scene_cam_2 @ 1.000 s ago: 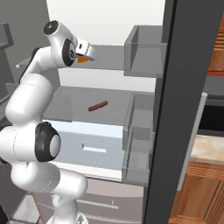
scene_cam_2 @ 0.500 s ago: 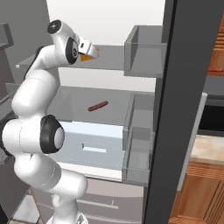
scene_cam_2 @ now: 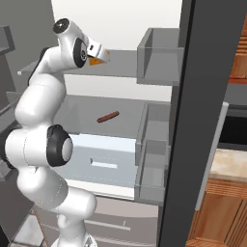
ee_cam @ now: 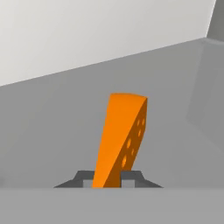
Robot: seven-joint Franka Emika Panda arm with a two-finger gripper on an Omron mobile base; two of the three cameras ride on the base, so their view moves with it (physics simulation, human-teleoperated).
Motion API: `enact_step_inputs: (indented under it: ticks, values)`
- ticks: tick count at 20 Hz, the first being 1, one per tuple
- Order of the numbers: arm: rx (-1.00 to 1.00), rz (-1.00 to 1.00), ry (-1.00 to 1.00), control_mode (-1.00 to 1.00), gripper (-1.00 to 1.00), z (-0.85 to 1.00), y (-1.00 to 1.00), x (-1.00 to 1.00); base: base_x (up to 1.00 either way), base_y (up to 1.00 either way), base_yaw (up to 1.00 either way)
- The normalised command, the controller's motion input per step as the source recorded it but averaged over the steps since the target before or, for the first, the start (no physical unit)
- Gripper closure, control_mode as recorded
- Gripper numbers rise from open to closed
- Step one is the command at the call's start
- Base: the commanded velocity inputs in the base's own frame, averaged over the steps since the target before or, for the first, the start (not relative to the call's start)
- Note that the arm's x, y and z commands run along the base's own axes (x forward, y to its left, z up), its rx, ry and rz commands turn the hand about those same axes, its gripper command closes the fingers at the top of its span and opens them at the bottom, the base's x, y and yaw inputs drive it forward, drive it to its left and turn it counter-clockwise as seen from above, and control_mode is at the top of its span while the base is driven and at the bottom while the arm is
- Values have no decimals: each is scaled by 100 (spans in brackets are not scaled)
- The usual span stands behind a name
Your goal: Retrieve the sausage and cheese from the fridge and place them on the cutting board on the counter.
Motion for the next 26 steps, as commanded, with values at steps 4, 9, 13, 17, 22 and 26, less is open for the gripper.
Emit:
enact_step_inputs:
  ticks: [4, 9, 13, 17, 22, 26]
  values:
    - [0, 4, -16, -100, 100, 4, 0, -95, 0, 0, 0]
    - [0, 9, -23, -100, 100, 3, 0, -100, 0, 0, 0]
    - [0, 15, -11, -100, 100, 35, 0, -100, 0, 0, 0]
    - [-10, 14, -1, -100, 100, 63, -4, -100, 0, 0, 0]
    - [-16, 10, 0, -100, 100, 56, -1, -100, 0, 0, 0]
    - [-16, 3, 0, -100, 100, 19, 0, -100, 0, 0, 0]
